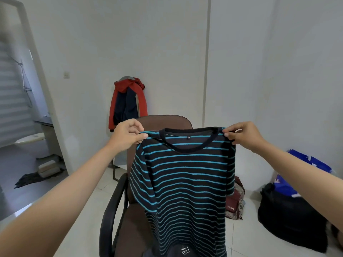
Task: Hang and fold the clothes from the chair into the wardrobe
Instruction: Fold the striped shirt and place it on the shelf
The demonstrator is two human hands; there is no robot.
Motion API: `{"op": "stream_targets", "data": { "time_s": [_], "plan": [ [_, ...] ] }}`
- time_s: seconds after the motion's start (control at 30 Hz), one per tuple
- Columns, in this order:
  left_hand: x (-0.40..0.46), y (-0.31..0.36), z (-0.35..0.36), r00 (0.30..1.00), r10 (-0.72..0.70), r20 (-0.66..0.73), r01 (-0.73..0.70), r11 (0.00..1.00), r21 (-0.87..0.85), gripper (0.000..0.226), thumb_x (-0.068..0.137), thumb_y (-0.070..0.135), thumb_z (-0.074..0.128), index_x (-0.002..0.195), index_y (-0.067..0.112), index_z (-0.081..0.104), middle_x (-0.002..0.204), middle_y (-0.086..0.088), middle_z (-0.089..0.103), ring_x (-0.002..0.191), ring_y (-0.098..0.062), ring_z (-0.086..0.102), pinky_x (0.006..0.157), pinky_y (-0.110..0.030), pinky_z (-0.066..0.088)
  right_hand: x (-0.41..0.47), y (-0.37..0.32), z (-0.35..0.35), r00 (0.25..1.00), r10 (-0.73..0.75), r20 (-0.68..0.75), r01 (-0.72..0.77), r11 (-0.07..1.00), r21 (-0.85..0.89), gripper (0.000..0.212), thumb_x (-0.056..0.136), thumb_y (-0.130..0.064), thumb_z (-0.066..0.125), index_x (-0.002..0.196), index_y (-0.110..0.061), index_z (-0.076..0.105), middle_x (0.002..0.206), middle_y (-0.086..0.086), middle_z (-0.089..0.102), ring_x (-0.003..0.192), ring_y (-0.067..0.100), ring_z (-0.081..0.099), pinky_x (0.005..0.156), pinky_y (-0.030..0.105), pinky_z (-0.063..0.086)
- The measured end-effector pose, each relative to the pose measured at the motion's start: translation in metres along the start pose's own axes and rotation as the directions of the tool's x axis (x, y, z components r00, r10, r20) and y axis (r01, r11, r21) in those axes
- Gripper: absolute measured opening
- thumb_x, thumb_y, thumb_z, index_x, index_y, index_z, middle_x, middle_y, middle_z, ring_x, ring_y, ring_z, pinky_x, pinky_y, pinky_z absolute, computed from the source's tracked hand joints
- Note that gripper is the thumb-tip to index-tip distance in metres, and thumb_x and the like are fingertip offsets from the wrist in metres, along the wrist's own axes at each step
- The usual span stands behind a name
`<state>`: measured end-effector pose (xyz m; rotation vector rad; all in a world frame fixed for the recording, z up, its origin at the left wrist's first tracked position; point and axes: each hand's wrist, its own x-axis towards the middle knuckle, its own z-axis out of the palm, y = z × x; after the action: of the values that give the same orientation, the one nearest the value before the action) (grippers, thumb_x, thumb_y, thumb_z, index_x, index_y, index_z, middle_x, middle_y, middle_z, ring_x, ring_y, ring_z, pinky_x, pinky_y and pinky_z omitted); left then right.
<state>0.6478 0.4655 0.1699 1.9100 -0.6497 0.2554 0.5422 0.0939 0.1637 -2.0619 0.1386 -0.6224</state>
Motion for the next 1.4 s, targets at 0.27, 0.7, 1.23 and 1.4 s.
{"op": "stream_targets", "data": {
  "time_s": [0.27,0.7,1.23,1.4],
  "plan": [
    [0.008,0.012,-0.011,0.979,0.017,0.202,-0.045,0.99,0.136,0.022,0.088,0.001,0.062,0.09,0.021,0.073,0.075,-0.012,0.064,0.065,-0.017,0.054,0.061,-0.02,0.052,0.005,-0.01,-0.009,0.999,0.015,0.034,-0.011,0.995,-0.103,0.022,0.077,-0.003,0.076,0.094,-0.017,0.073,0.086,0.001,0.068,0.069,0.014,0.063,0.055,0.014,0.051],
    [0.026,-0.007,-0.008,0.979,-0.118,0.165,0.064,0.952,0.299,0.015,0.077,0.02,0.077,0.082,0.034,0.073,0.106,0.009,0.067,0.106,-0.02,0.059,0.093,-0.043,0.048,0.015,-0.017,-0.009,0.987,0.012,0.162,0.082,0.825,-0.56,0.008,0.079,-0.021,0.077,0.083,-0.025,0.071,0.087,0.0,0.067,0.08,0.014,0.06,0.061,0.022,0.042],
    [0.026,-0.006,-0.018,0.998,-0.017,0.066,0.013,0.998,0.068,0.014,0.069,0.007,0.081,0.079,0.011,0.073,0.076,0.006,0.072,0.076,-0.01,0.064,0.08,-0.034,0.054,0.022,-0.024,-0.001,0.975,-0.033,0.22,0.054,0.994,-0.09,0.014,0.067,0.0,0.082,0.068,-0.001,0.068,0.073,0.012,0.069,0.07,0.018,0.065,0.067,0.022,0.055],
    [0.027,-0.003,-0.022,1.0,-0.009,0.025,0.009,1.0,0.004,0.013,0.071,0.004,0.079,0.078,0.01,0.07,0.063,0.014,0.067,0.064,0.002,0.061,0.068,-0.019,0.05,0.029,-0.043,0.0,0.979,-0.025,0.204,0.01,0.997,0.071,0.02,0.07,0.012,0.074,0.067,-0.004,0.063,0.072,0.011,0.062,0.069,0.021,0.062,0.066,0.022,0.058]
  ]
}}
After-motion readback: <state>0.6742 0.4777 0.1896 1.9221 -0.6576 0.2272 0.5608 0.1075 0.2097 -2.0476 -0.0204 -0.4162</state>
